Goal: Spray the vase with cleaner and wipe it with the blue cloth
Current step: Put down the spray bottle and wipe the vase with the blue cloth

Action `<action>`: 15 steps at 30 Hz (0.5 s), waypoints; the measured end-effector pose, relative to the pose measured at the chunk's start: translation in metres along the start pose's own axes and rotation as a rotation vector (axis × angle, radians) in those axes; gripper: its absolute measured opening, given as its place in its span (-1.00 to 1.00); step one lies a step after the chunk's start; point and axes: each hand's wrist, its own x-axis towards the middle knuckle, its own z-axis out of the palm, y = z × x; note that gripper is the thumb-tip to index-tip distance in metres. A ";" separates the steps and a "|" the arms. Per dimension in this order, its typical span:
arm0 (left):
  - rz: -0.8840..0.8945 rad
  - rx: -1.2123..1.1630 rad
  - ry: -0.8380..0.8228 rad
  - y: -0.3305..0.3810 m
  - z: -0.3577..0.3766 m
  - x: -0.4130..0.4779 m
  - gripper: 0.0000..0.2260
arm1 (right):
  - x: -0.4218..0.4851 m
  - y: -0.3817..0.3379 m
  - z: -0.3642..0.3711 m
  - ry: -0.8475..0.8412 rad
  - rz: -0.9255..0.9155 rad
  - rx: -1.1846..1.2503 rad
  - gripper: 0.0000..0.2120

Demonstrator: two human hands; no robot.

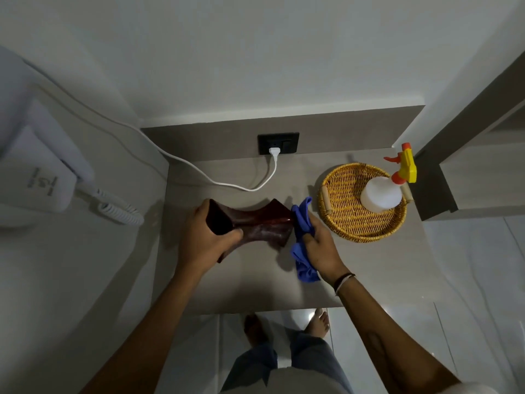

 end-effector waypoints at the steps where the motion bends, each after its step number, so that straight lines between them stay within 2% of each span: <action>1: -0.066 -0.060 0.012 -0.003 0.000 0.002 -0.52 | 0.000 0.000 0.002 0.004 0.055 0.095 -0.40; 3: -0.177 -0.173 0.006 -0.008 -0.001 0.007 -0.44 | 0.001 -0.002 0.004 0.020 0.159 0.224 -0.43; 6: -0.280 -0.189 -0.020 -0.005 -0.002 0.008 -0.08 | 0.004 -0.005 0.006 0.018 0.234 0.290 -0.48; 9: -0.158 -0.029 -0.091 0.002 -0.001 -0.002 0.04 | 0.012 -0.008 0.005 0.044 0.260 0.282 -0.49; 13: 0.056 0.262 -0.235 0.005 0.006 -0.027 0.31 | 0.020 -0.011 0.004 0.045 0.230 0.187 -0.50; 15: 0.186 0.402 -0.221 0.006 0.009 -0.033 0.30 | 0.022 -0.013 0.004 0.038 0.203 0.127 -0.48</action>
